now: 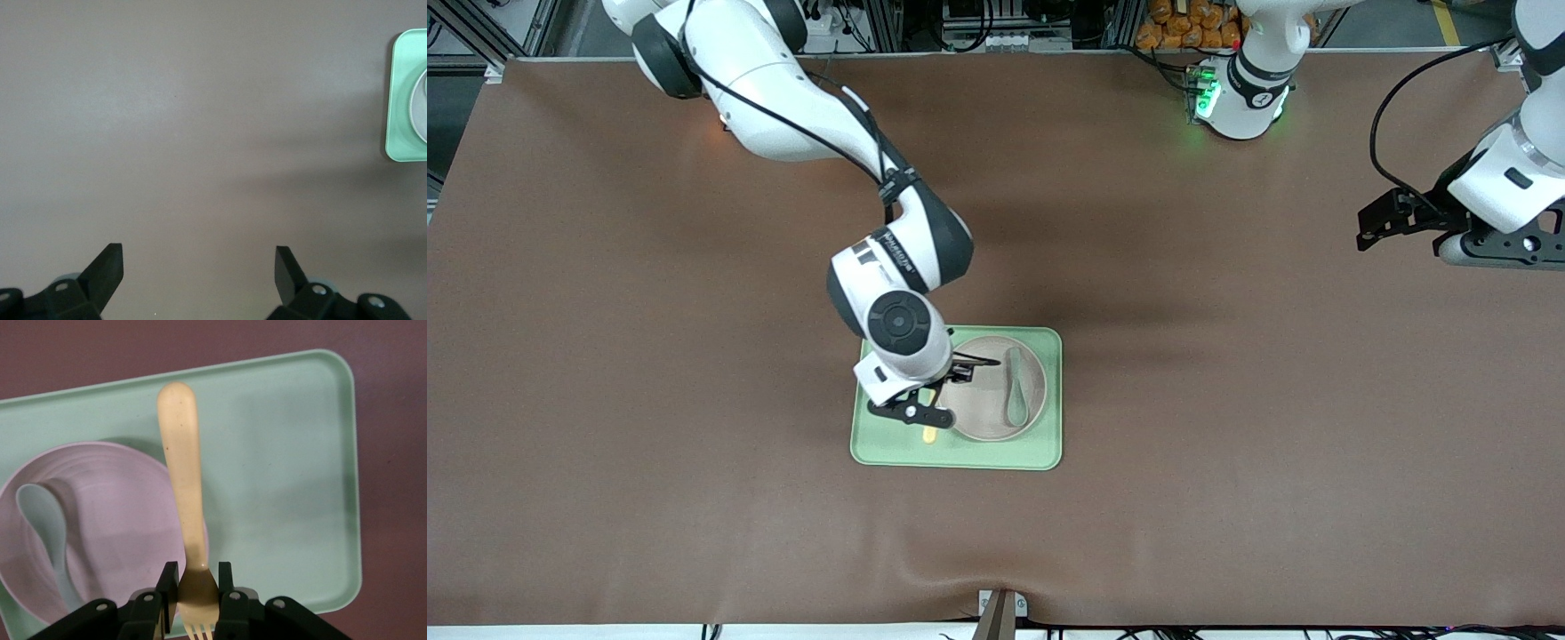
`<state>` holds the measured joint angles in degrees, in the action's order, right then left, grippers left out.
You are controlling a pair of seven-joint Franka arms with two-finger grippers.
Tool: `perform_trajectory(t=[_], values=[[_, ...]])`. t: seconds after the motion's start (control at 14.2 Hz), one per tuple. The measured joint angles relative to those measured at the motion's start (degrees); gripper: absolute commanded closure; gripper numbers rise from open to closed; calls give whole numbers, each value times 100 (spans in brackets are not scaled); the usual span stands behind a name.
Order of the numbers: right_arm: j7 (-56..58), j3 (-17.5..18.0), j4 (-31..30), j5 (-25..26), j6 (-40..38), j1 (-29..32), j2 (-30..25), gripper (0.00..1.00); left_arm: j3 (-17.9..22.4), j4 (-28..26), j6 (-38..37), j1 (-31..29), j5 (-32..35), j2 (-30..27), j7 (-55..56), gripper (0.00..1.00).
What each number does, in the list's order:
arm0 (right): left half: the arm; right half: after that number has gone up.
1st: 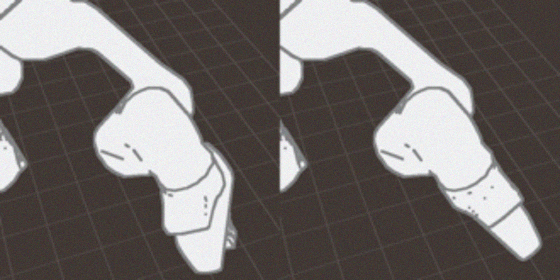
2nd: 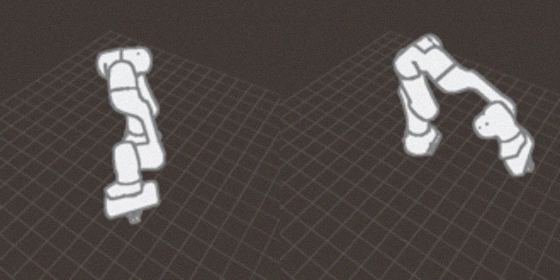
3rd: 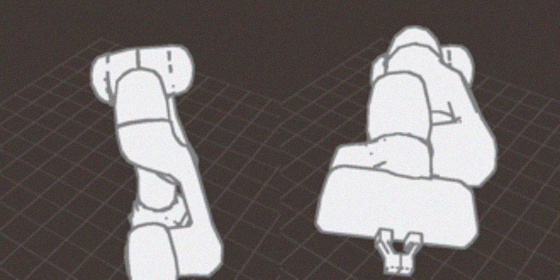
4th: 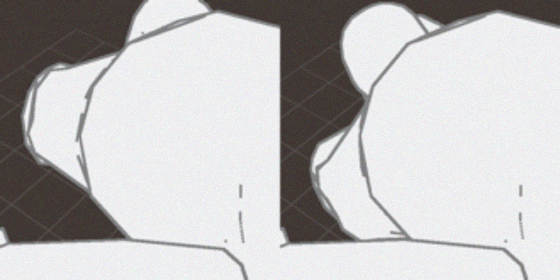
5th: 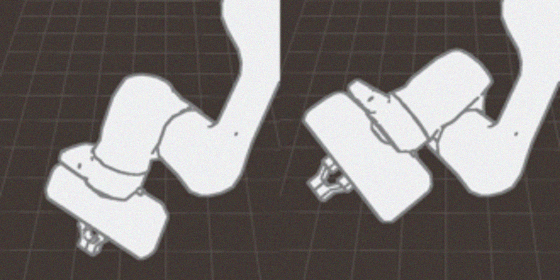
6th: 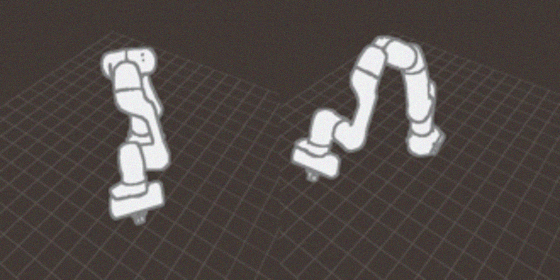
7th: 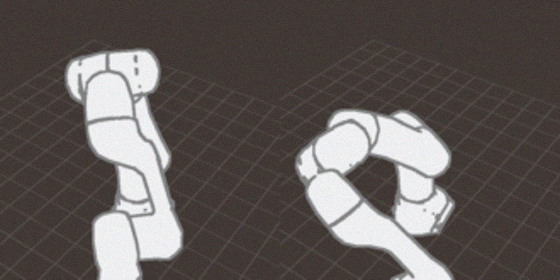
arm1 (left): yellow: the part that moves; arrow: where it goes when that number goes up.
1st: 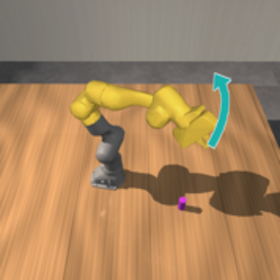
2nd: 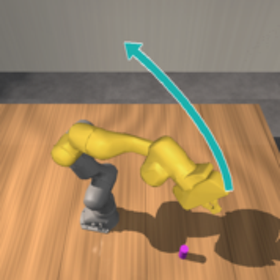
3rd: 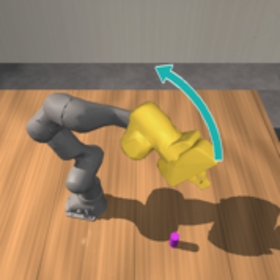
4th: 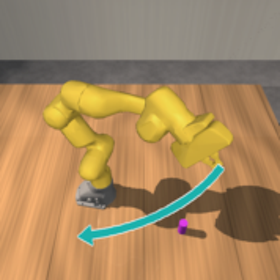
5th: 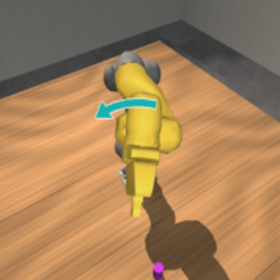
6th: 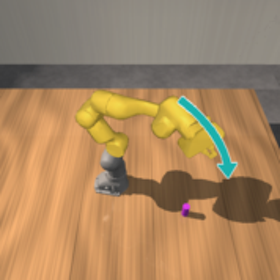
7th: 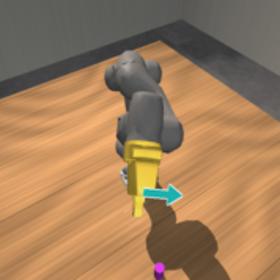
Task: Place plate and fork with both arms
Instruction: 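Move the fork beside the plate onto the tray with the right gripper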
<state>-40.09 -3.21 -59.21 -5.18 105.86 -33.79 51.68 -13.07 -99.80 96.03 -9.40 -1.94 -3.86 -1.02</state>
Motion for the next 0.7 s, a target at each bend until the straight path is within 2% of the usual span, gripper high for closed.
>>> perform_trajectory(t=[0.14, 0.42, 0.7], values=[[286, 19, -283, 0, 241, 129, -40, 94, -1, 119, -164, 0, 0, -40, 0, 0], [704, 50, -1635, 1, 1468, 181, -384, 94, -2, 363, -461, 0, 0, -149, 0, 0], [897, 48, -2221, 2, 1577, 285, -763, 94, 4, 387, -671, -2, 0, -323, 7, 0]])
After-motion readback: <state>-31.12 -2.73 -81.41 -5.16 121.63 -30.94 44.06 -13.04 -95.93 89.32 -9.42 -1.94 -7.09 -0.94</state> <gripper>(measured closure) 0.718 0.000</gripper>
